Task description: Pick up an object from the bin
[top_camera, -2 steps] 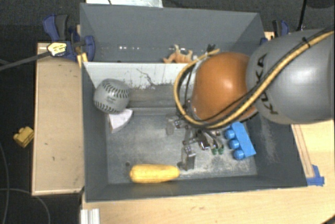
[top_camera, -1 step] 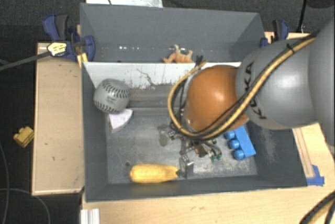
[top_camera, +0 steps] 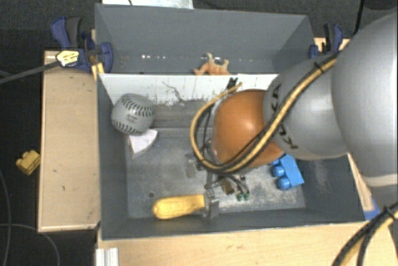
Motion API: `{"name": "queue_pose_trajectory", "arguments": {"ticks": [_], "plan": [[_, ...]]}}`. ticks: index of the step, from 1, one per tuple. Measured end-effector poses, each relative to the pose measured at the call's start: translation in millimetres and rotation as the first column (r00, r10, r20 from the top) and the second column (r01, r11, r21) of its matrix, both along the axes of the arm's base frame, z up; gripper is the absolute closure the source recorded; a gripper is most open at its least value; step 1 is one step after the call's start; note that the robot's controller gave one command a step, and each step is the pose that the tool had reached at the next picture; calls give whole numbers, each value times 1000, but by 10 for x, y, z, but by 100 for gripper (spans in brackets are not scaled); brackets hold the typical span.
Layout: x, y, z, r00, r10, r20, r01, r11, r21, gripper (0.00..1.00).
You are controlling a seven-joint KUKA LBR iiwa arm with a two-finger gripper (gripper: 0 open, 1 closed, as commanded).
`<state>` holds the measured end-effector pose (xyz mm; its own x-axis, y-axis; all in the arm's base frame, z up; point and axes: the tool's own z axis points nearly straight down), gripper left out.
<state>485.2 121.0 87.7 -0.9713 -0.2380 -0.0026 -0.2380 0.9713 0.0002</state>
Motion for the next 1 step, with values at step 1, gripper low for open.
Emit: {"name": "queue_pose_trajectory", "arguments": {"ticks": [1], "plan": [[-65, 284, -47, 972, 236, 6, -236, 972, 1, 100]]}}
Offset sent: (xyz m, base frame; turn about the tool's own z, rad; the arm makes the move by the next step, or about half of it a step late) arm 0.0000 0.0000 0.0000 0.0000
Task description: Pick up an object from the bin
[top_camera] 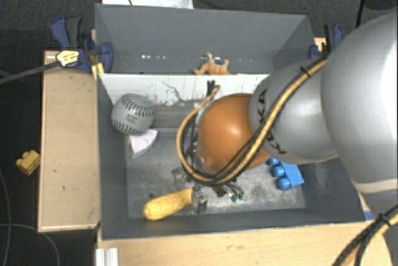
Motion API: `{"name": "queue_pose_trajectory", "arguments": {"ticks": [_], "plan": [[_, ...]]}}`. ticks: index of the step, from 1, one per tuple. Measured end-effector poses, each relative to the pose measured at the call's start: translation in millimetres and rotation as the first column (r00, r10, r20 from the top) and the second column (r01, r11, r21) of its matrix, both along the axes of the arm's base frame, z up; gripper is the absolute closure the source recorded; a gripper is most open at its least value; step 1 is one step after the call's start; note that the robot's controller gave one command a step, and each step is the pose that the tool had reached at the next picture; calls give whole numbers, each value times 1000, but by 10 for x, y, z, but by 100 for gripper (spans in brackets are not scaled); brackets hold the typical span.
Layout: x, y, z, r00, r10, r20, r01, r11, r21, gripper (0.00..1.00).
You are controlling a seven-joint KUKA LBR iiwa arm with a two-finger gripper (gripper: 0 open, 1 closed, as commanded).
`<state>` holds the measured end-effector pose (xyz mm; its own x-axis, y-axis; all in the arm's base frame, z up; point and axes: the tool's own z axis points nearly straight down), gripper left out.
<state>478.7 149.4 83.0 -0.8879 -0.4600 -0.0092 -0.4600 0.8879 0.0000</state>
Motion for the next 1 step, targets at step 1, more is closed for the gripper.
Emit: {"name": "queue_pose_trajectory", "arguments": {"ticks": [1], "plan": [[-1, -1, 0, 1000, -2, 0, 2, 1000, 0, 100]]}}
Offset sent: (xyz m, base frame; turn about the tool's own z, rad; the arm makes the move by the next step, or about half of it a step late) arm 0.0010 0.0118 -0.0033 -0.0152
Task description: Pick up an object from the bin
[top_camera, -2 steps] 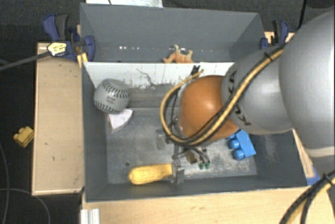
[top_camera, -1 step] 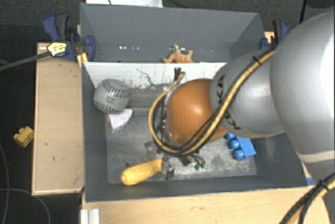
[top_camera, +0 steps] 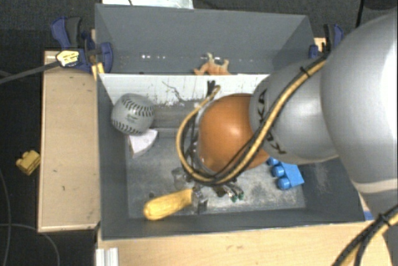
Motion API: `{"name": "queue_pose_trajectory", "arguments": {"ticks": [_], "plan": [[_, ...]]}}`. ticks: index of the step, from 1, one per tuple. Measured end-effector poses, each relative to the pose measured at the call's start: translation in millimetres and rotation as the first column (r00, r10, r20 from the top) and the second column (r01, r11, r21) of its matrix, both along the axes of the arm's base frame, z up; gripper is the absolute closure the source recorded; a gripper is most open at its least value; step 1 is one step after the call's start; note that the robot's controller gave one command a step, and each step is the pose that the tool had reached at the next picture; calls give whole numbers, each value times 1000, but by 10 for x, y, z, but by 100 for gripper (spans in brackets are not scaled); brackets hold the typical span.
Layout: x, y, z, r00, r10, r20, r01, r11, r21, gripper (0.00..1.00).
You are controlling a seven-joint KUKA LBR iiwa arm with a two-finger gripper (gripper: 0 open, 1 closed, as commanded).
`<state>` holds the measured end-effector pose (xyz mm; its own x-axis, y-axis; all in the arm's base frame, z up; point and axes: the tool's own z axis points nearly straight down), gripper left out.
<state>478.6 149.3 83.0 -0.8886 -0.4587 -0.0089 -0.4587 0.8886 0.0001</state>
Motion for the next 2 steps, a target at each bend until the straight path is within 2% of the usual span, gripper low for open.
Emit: {"name": "queue_pose_trajectory", "arguments": {"ticks": [1, 2], "plan": [[20, 74, -12, 1000, 9, 1, -9, 1000, -1, 100], [157, 124, -16, 1000, 29, -6, -29, 1000, -3, 100]]}}
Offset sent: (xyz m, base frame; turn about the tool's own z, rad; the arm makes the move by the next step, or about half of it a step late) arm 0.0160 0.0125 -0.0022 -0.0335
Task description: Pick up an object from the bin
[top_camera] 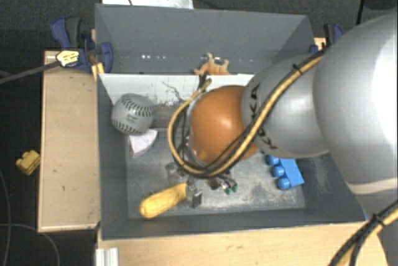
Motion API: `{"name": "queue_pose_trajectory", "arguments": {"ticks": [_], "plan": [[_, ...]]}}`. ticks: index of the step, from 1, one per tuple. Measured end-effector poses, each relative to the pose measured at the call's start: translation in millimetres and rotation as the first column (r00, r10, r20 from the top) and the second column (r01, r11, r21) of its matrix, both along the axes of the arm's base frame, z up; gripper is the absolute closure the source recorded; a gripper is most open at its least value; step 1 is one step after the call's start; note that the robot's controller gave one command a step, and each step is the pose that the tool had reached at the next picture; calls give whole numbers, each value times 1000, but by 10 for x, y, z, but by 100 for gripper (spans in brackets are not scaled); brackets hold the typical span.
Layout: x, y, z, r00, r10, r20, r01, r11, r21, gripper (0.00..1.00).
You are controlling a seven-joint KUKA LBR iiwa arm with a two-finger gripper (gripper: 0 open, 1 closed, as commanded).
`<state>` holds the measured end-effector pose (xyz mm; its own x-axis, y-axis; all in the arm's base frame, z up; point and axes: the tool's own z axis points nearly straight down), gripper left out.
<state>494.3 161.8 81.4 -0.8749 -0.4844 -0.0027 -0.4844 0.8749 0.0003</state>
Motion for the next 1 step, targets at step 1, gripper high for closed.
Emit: {"name": "queue_pose_trajectory", "arguments": {"ticks": [1], "plan": [[-104, 69, 604, 1000, 9, -7, -9, 1000, -2, 100]]}}
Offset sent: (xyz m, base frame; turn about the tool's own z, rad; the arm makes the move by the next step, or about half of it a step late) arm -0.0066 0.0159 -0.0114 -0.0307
